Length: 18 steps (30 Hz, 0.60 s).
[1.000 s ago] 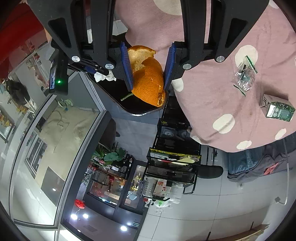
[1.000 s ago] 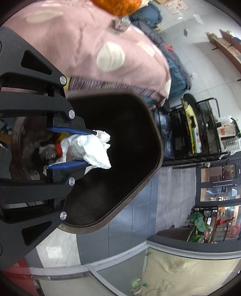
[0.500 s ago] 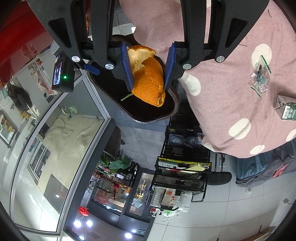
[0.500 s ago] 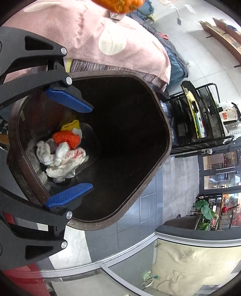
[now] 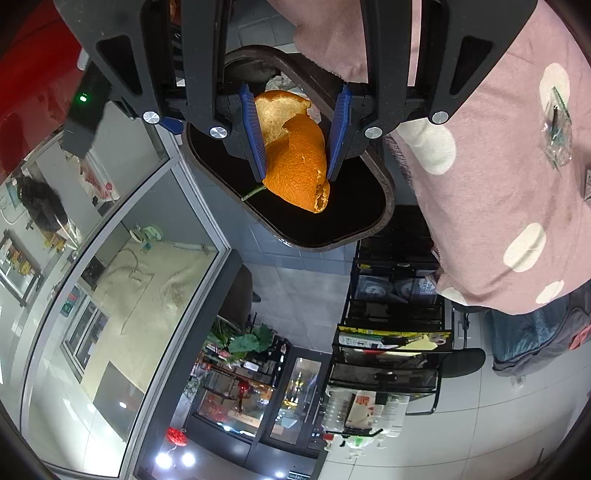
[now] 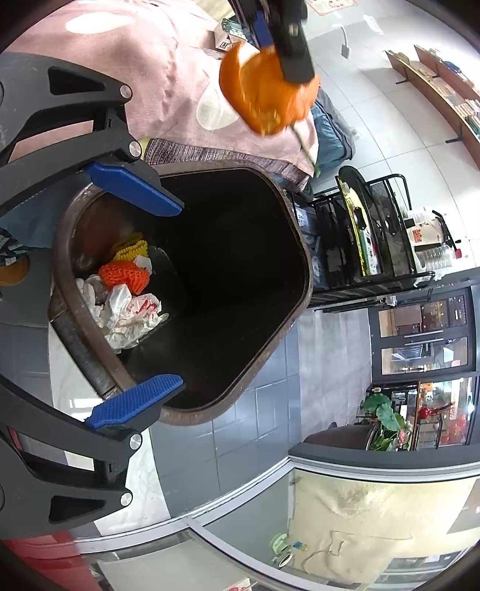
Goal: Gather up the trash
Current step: 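Lower the orange peel into the bin and open the left tool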
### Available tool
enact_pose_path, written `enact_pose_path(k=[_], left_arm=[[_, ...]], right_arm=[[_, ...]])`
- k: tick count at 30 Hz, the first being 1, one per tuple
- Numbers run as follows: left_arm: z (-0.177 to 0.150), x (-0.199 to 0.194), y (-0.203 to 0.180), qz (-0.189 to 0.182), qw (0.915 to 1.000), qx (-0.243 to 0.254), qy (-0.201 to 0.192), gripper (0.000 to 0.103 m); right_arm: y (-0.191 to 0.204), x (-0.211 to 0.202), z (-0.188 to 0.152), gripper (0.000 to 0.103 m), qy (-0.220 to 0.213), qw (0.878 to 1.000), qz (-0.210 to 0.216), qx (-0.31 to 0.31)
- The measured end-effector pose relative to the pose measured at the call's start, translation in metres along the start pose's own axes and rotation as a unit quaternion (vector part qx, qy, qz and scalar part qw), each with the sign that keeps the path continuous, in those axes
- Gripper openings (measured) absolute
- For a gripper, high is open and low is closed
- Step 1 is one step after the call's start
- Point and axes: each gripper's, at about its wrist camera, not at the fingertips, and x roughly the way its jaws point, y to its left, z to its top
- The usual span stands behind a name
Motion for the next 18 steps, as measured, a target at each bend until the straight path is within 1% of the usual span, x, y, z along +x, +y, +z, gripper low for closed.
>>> enact_pose_path(k=[5, 18], left_arm=[[0.004, 0.018, -0.002, -0.002, 0.9998, -0.003, 0.021, 0.032], [0.009, 0.062, -0.018, 0.007, 0.9972, 0.031, 0.068, 0.033]], right_arm=[[-0.003, -0.009, -0.002, 0.087, -0.005, 1.000, -0.005, -0.001], [-0.010, -0.015, -0.012, 0.087, 0.004, 1.000, -0.007, 0.005]])
